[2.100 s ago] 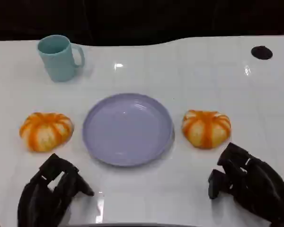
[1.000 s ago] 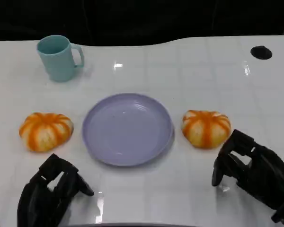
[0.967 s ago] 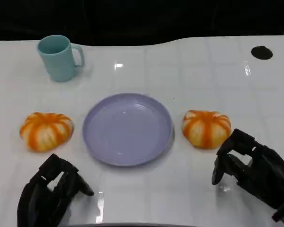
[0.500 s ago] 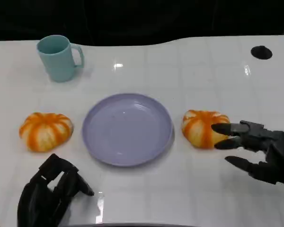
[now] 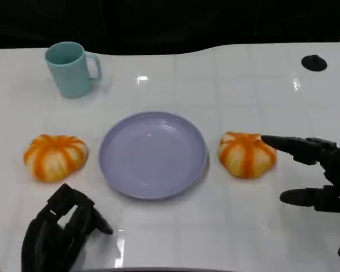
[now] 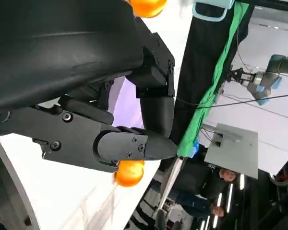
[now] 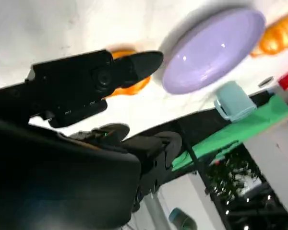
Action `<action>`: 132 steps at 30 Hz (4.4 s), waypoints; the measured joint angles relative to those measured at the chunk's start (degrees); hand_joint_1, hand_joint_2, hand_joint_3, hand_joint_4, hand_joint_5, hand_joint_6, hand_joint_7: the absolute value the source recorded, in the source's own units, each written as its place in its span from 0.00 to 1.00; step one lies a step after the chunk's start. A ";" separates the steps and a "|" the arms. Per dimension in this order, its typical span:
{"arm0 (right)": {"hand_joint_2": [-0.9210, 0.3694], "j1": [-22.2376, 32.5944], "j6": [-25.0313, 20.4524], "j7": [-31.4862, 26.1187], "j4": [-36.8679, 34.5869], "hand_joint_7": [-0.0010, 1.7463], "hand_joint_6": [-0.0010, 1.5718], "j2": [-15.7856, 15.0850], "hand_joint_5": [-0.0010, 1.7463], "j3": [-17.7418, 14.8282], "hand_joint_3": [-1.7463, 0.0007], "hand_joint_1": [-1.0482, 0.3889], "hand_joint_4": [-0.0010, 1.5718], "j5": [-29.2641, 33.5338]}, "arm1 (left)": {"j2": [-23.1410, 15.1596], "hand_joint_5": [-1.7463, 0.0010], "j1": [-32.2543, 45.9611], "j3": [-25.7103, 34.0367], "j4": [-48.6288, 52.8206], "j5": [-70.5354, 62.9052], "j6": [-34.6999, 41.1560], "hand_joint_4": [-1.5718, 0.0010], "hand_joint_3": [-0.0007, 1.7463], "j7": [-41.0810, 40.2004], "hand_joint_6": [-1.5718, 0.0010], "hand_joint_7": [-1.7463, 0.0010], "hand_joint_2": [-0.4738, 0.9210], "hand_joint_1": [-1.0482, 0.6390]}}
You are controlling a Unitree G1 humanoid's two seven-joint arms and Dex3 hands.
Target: Grasp the bread from the table and place it into the plate.
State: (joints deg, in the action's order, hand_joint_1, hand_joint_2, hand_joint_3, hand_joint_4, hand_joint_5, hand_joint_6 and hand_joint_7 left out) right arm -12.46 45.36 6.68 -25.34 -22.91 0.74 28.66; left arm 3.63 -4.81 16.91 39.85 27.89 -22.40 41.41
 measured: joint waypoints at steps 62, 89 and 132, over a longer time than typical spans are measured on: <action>0.01 -33.95 -28.32 -29.72 -47.08 0.15 0.48 13.67 0.73 35.54 0.98 0.56 0.31 22.20 | 0.74 0.00 -0.13 -0.12 -0.09 -0.03 -0.53 0.61 0.15 -0.01 0.69 0.13 1.00 0.30; 0.09 -32.61 -24.23 -40.85 -49.43 1.00 0.45 13.92 1.00 33.76 0.61 0.53 0.66 16.26 | 1.48 0.00 1.52 -0.43 -1.98 -0.39 -0.53 0.61 0.16 -0.05 0.68 0.13 1.00 0.30; 0.25 -41.85 -18.17 -41.05 -45.74 1.00 0.39 25.48 1.00 34.83 0.48 0.58 0.55 17.37 | 1.79 0.00 2.18 -0.15 -2.66 -0.39 0.36 0.60 0.14 -0.05 0.67 0.13 1.00 0.30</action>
State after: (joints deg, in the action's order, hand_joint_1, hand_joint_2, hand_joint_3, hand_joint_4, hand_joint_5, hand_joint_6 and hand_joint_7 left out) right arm -54.31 27.19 -34.37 -71.09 2.57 35.57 46.04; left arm 5.42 -2.63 16.76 37.20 27.50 -22.04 41.36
